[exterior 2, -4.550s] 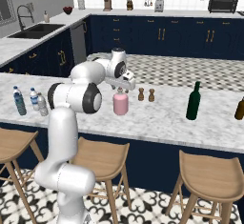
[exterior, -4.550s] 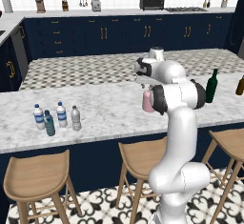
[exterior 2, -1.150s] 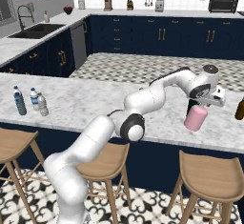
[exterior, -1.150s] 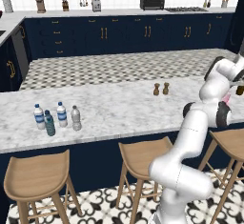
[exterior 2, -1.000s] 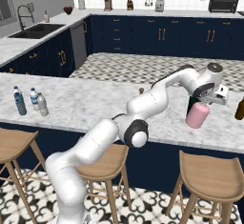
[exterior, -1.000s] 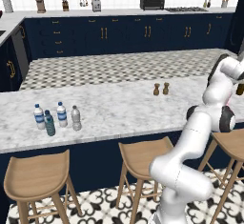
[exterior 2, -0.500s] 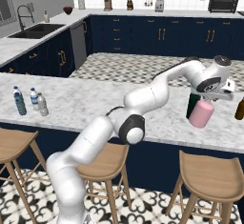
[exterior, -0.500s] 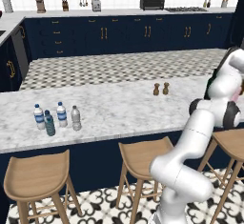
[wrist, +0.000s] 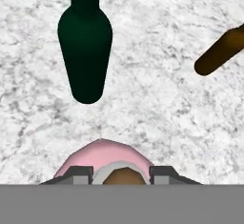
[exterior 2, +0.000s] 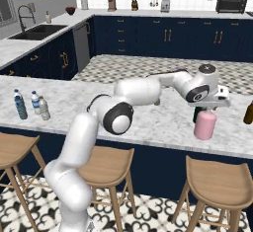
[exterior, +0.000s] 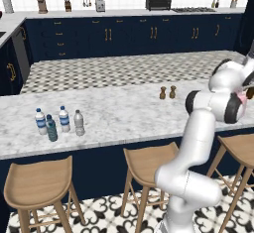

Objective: Move the plastic bottles in the middle to the plastics group, and the glass bottles in the middle to the glass group.

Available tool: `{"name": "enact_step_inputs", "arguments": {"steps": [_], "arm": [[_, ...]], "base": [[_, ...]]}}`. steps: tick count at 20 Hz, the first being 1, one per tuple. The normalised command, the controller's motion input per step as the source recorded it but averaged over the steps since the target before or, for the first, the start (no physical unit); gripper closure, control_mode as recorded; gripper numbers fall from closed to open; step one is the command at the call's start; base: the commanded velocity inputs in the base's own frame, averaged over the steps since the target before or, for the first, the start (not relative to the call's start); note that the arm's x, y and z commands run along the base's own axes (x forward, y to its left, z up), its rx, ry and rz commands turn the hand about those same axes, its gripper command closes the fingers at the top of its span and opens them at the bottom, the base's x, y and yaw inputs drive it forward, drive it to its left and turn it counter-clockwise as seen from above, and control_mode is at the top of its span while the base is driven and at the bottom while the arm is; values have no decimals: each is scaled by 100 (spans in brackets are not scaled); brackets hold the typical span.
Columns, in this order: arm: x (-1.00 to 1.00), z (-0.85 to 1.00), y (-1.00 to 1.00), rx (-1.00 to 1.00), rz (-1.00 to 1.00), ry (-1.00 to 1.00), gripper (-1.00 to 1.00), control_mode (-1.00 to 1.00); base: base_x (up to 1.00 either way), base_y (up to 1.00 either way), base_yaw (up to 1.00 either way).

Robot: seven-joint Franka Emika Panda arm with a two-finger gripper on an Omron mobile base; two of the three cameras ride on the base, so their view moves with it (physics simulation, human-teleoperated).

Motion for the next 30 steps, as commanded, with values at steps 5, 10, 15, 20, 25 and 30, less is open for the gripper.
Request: {"name": "enact_step_inputs", "arguments": {"steps": [5, 10, 15, 20, 25, 30], "arm": [[1, -32, -12, -6, 0, -21, 100, -100], [16, -14, -13, -4, 0, -22, 100, -100], [15, -13, -20, -1, 0, -16, 100, -100], [-11, -7, -20, 0, 0, -11, 100, -100], [-22, -11, -2, 0, 0, 0, -100, -100], [-8, 25, 11, 0, 0, -3, -100, -100]], "base": [[0, 0, 0], [0, 0, 0], [0, 0, 0], [0, 0, 0], [0, 0, 0], [0, 0, 0]]}}
